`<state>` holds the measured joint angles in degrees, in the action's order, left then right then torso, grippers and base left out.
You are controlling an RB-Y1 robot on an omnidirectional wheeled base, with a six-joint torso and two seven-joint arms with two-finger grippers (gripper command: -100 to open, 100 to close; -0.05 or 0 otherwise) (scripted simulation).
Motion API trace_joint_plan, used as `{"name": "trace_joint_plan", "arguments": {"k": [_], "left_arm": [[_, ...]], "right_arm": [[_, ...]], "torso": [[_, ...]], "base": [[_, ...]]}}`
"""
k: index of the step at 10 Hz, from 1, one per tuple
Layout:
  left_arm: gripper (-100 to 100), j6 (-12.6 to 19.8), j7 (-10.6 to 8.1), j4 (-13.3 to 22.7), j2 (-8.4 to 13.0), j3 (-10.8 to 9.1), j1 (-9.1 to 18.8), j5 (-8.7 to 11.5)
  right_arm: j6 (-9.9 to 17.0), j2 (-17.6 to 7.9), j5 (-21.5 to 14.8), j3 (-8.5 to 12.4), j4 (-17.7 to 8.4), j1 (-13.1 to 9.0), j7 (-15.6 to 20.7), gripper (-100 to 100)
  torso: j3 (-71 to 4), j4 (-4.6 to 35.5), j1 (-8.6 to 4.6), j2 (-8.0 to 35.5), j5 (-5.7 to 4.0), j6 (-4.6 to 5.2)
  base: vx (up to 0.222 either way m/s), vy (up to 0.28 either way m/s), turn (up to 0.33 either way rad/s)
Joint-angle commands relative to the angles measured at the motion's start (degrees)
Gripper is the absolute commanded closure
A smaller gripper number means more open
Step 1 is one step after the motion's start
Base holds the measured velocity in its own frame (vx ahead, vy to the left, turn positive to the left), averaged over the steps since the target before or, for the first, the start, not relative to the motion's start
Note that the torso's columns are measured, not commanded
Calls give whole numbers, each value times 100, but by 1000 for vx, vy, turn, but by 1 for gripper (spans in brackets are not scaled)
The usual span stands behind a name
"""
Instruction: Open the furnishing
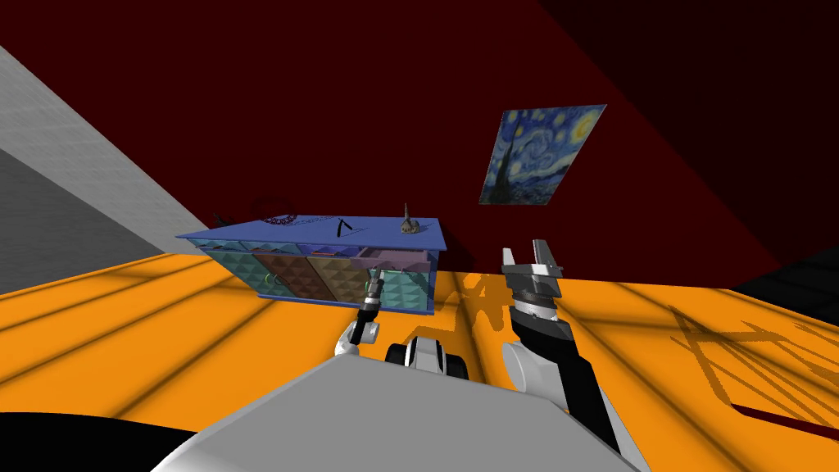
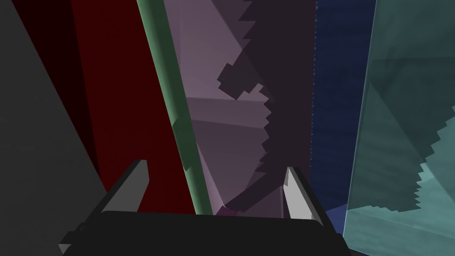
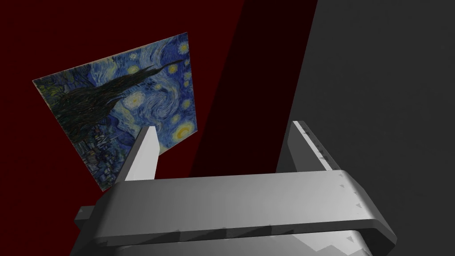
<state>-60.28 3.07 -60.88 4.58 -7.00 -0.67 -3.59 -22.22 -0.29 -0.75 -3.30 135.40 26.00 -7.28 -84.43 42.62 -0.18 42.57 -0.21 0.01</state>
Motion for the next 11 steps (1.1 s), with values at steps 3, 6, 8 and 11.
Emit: {"name": "trace_joint_plan", "arguments": {"k": [3, 6, 8, 11], "left_arm": [[-100, 511, -85, -342, 101, -27, 270, 32], [0, 659, -82, -263, 66, -7, 202, 23], [0, 700, -84, -217, 59, -4, 161, 22], [0, 727, -86, -189, 55, -3, 135, 22]], "right_arm": [[0, 0, 0, 0, 0, 0, 0, 0], [0, 0, 0, 0, 0, 0, 0, 0], [0, 0, 0, 0, 0, 0, 0, 0], [0, 0, 0, 0, 0, 1, 0, 0]], "torso": [[17, 27, -13, 32, -16, -10], [26, 28, -18, 41, -14, -5], [1, 0, -3, 2, 0, -1], [-9, -22, 10, -18, 14, 0]], "base": [[-50, -15, 13], [-29, -8, 9], [0, 0, 0], [0, 0, 0]]}}
